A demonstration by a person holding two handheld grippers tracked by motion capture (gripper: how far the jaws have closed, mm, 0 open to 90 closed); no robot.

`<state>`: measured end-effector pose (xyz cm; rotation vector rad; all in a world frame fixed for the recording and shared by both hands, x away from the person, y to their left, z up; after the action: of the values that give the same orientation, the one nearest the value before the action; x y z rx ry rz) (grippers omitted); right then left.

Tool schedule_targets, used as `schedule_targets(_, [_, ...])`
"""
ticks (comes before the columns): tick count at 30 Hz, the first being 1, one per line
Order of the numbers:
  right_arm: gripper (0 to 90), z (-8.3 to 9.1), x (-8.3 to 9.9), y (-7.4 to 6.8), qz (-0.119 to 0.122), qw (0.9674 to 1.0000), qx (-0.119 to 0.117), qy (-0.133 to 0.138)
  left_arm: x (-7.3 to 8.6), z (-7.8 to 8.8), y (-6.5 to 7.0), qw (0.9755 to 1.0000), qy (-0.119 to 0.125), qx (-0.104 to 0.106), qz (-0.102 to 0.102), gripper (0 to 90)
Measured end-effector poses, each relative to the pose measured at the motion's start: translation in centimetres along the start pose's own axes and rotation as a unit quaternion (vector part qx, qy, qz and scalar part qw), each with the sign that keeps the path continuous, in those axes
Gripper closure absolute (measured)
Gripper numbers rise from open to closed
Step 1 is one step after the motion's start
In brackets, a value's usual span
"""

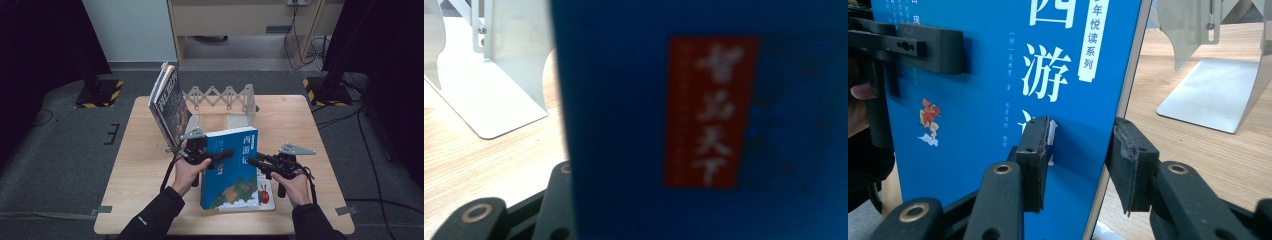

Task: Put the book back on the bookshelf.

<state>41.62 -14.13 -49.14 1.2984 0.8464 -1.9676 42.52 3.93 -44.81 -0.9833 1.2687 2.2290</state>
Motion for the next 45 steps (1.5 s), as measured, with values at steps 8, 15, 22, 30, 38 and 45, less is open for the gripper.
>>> schedule_targets(8, [61.5,-0.1,0.0,-0.1,0.004,1.0,0.001,-0.002,0.1,0.2,-0.3,0.9996,0.012,-0.026,0.007,58.7])
schedule_targets(15, [56.1,-0.1,-0.1,-0.1,-0.007,0.9998,-0.011,0.014,-0.2,0.7,0.4,0.9996,0.011,-0.013,0.021,60.7])
schedule_targets(22, [38.1,1.0,0.4,1.4,-0.023,0.9995,0.016,0.016,-0.9,1.7,1.2,0.9998,0.008,-0.01,0.014,60.8])
schedule_targets(30, [26.7,2.4,3.5,4.8,0.003,0.9908,0.111,-0.078,-2.5,3.8,1.7,0.9994,0.031,-0.018,0.0,60.7])
schedule_targets(38, [22.4,3.9,5.5,7.2,0.018,0.9721,0.179,-0.15,-4.7,7.2,1.1,0.9954,0.076,-0.057,-0.012,60.6])
schedule_targets(45, [19.3,5.3,8.1,9.3,0.0,0.9496,0.22,-0.223,-6.1,9.8,-0.2,0.9894,0.11,-0.094,-0.009,60.5])
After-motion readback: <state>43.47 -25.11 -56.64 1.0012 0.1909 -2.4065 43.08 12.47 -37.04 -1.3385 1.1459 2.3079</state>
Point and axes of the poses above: each handheld gripper's, and its own axes: z roughly backward along the jaws, x roughly out of its underside, y roughly to its right, the point moved 7 cm from there along -z, roughly forward along the jaws, and after that the axes turned 12 degrees about z, right-handed, at the moved point
